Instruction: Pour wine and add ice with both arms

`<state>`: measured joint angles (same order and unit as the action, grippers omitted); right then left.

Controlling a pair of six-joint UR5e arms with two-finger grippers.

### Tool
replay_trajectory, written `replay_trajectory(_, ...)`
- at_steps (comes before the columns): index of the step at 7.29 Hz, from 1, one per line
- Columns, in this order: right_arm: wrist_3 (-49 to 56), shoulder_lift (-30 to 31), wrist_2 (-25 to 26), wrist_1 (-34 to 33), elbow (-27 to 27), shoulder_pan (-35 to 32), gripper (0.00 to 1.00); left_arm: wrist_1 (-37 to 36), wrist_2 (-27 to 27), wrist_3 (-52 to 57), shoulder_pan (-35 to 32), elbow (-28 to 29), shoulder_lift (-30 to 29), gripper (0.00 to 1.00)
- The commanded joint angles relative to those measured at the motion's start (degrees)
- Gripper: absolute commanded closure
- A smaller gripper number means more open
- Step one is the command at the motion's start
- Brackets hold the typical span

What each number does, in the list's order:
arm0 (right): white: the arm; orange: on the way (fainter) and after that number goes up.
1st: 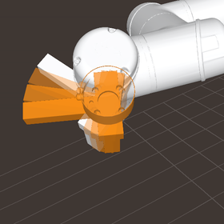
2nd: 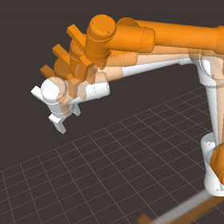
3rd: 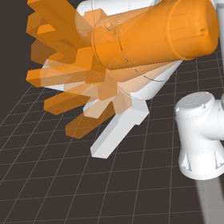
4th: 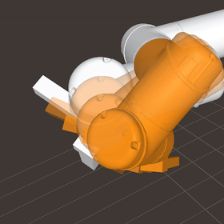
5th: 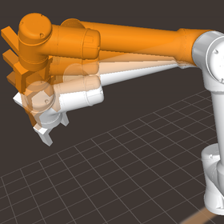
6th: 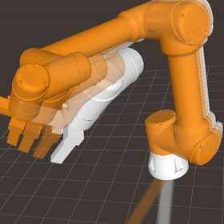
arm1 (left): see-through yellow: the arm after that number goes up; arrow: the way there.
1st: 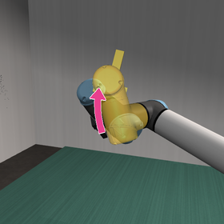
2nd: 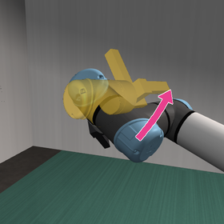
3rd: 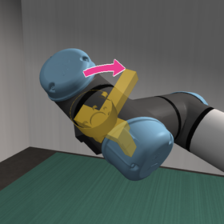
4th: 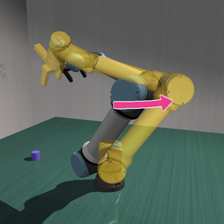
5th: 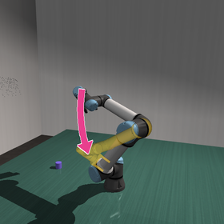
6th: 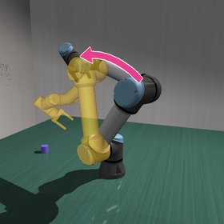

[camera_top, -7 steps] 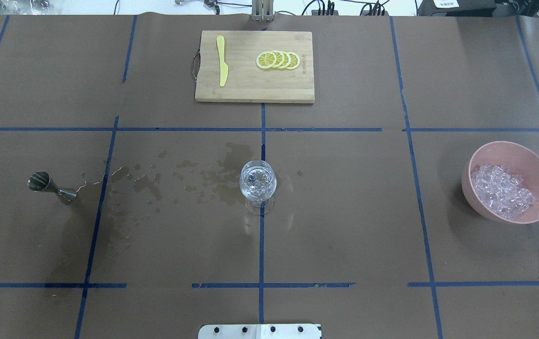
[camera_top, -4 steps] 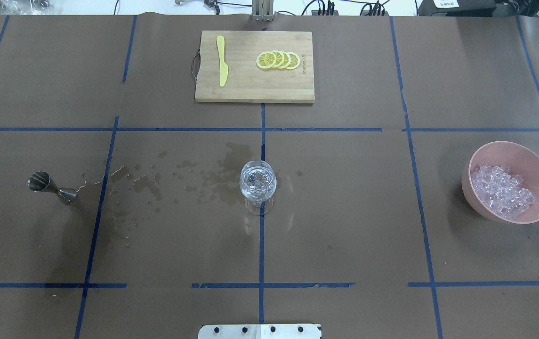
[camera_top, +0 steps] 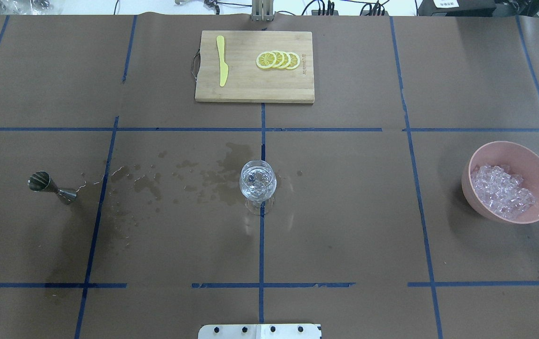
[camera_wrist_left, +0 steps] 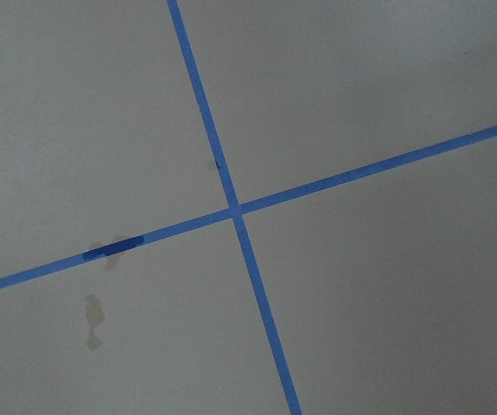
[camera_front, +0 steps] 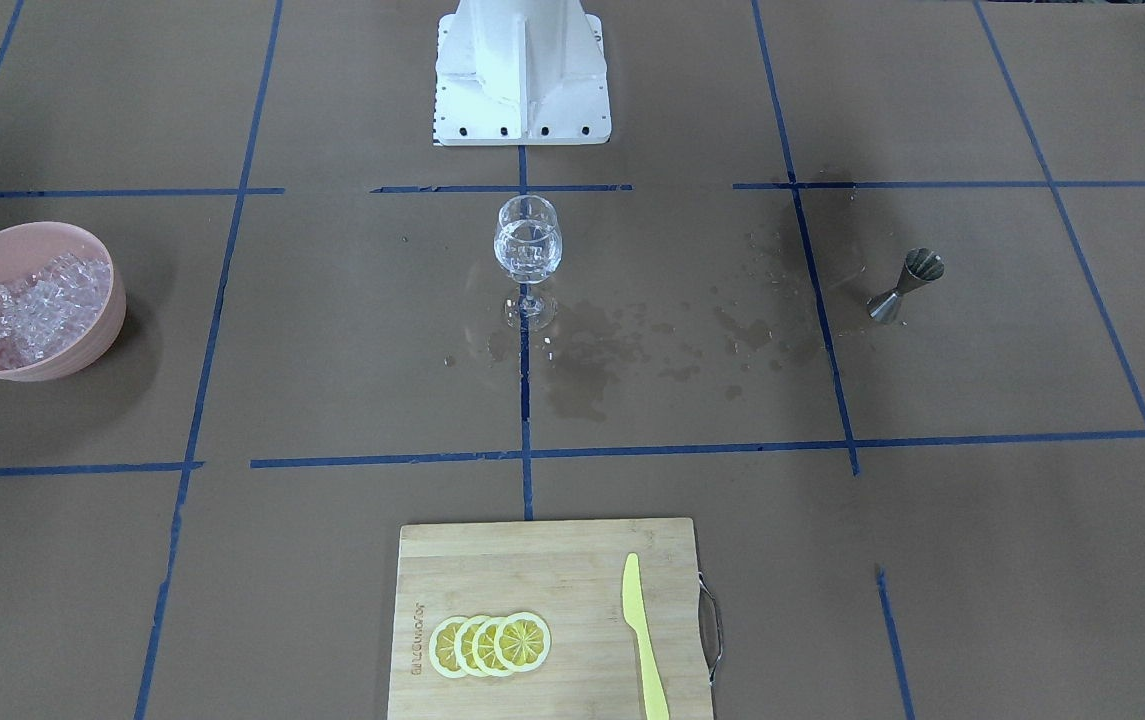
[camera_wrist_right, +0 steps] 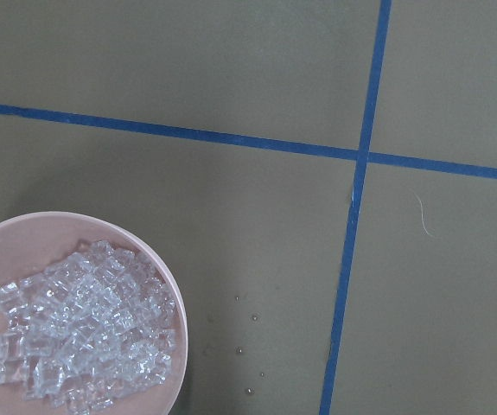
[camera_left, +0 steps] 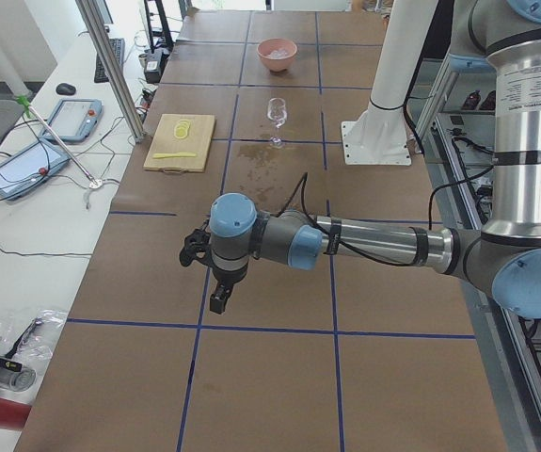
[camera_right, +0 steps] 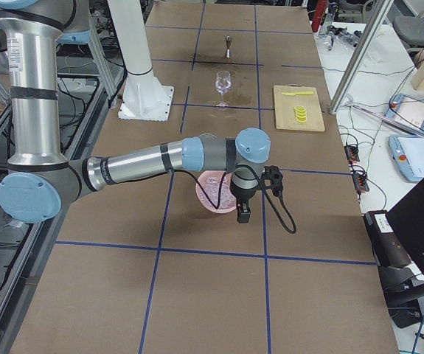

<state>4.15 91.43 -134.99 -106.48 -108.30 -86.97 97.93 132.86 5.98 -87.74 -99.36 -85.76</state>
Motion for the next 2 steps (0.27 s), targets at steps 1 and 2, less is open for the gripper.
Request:
replay_trajectory(1, 0.2, 2.1, 0.3, -0.7, -0.1, 0.0, 0.00, -0.1, 0.0, 0.0, 0.0, 1.2, -0.6, 0.00)
replay_trajectory(2, 0.2, 2.3, 0.7, -0.7, 0.4, 0.0, 0.00, -0.1, 0.0, 0.0, 0.0, 1.2, -0.7, 0.00)
